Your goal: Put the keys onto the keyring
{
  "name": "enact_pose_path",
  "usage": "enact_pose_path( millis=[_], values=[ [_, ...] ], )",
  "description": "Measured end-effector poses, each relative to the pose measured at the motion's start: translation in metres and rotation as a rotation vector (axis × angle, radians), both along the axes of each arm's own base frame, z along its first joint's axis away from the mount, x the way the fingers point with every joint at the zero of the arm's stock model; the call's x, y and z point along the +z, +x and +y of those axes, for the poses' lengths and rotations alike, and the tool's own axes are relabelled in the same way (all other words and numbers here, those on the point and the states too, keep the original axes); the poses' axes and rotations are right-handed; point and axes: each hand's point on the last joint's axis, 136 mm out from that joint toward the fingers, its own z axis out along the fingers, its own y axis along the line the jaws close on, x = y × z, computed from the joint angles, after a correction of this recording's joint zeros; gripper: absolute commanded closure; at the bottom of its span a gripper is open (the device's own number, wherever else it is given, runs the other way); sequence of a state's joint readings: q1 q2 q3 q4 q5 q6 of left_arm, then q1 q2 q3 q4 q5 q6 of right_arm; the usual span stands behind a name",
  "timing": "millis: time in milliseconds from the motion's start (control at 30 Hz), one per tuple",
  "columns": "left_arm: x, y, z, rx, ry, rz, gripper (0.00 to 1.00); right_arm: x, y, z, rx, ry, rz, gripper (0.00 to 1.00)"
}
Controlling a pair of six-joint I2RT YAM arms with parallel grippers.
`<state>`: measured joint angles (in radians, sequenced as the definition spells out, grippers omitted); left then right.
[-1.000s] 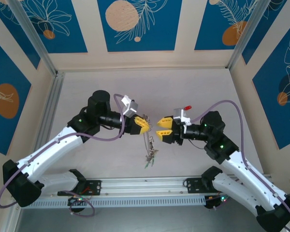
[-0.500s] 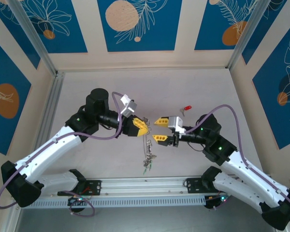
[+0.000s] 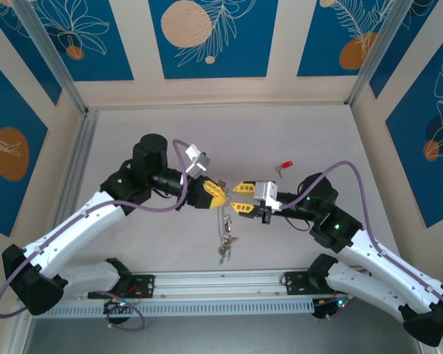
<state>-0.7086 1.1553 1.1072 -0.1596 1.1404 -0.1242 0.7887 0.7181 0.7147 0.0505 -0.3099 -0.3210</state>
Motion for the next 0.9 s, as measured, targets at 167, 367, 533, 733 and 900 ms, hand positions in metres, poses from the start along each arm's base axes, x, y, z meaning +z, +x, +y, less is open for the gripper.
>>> enact_pose_path(
  millis=[167, 367, 533, 733, 900],
  values=[
    [-0.004, 0.002, -0.001, -0.001, 0.014, 0.016, 1.0, 0.007, -0.003, 0.001, 0.007, 0.007, -0.027, 0.68],
    [-0.005, 0.001, -0.001, -0.008, 0.019, 0.026, 1.0, 0.005, -0.004, 0.006, 0.015, -0.013, -0.039, 0.73],
    [-0.006, -0.001, -0.001, -0.013, 0.023, 0.034, 1.0, 0.0, -0.005, 0.01, 0.031, -0.039, -0.037, 0.77],
    [-0.005, -0.002, 0.0, -0.023, 0.021, 0.036, 1.0, -0.002, -0.012, 0.015, 0.058, -0.063, -0.042, 0.89],
    [-0.004, -0.005, 0.001, -0.036, 0.018, 0.04, 1.0, -0.001, -0.013, 0.016, 0.05, -0.075, -0.055, 0.99]
  ],
)
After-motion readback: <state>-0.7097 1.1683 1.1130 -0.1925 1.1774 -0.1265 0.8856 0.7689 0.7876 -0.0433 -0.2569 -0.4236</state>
